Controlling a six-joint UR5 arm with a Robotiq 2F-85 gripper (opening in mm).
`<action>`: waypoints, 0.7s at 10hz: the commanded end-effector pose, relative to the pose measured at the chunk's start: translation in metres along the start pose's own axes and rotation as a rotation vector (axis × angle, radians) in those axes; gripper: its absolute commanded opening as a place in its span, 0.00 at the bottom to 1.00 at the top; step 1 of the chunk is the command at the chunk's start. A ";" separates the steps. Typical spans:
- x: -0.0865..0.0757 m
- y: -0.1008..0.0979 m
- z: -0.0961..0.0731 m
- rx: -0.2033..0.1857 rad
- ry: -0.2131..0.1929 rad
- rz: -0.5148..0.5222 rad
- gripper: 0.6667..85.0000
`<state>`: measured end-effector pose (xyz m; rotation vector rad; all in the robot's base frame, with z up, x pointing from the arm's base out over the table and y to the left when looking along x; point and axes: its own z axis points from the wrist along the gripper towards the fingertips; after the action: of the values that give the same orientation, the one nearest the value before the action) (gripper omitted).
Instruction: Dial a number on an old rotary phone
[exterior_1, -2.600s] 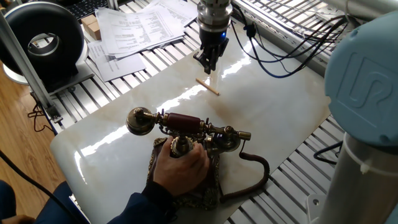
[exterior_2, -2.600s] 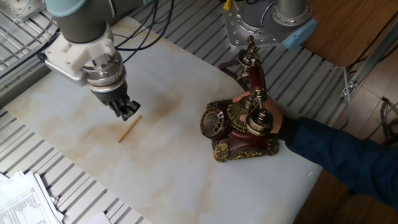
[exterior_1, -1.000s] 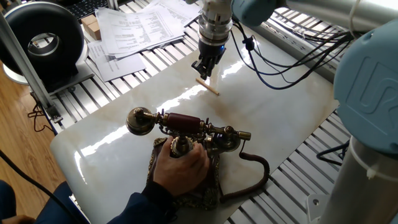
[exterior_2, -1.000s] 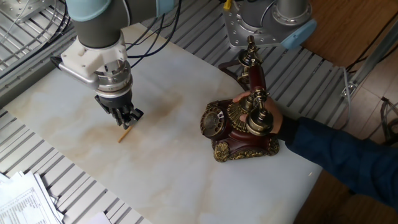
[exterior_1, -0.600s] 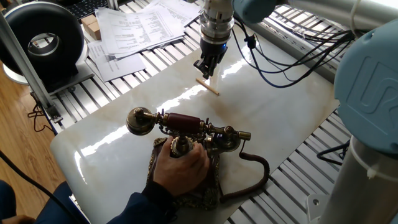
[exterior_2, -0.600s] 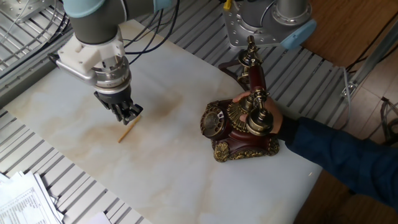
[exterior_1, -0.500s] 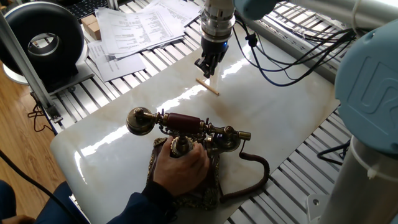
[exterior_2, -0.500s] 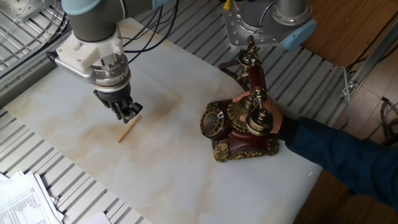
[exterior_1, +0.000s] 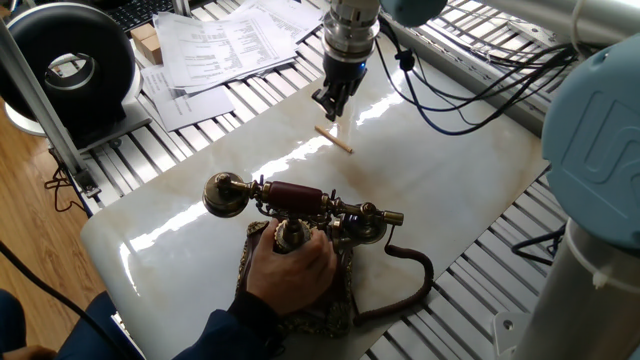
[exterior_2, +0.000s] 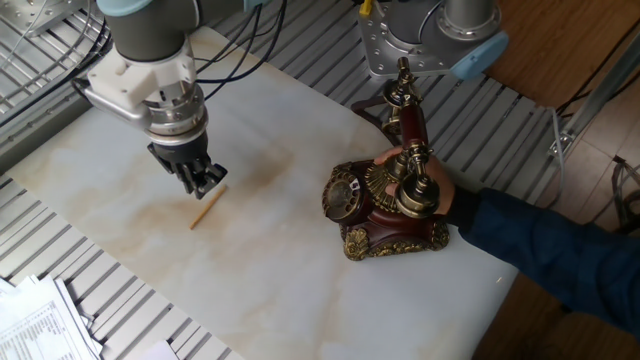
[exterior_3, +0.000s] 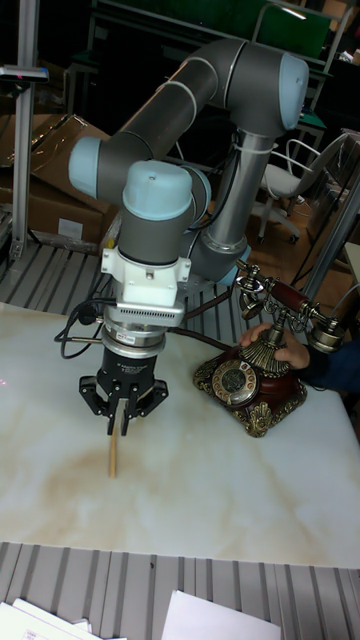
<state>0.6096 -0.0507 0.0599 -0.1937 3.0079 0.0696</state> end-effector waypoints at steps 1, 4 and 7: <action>-0.012 0.004 -0.003 -0.023 -0.046 0.014 0.28; -0.014 0.004 -0.003 -0.021 -0.053 0.010 0.28; -0.014 0.005 0.006 -0.032 -0.078 -0.008 0.38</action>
<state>0.6208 -0.0457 0.0603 -0.1973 2.9567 0.0965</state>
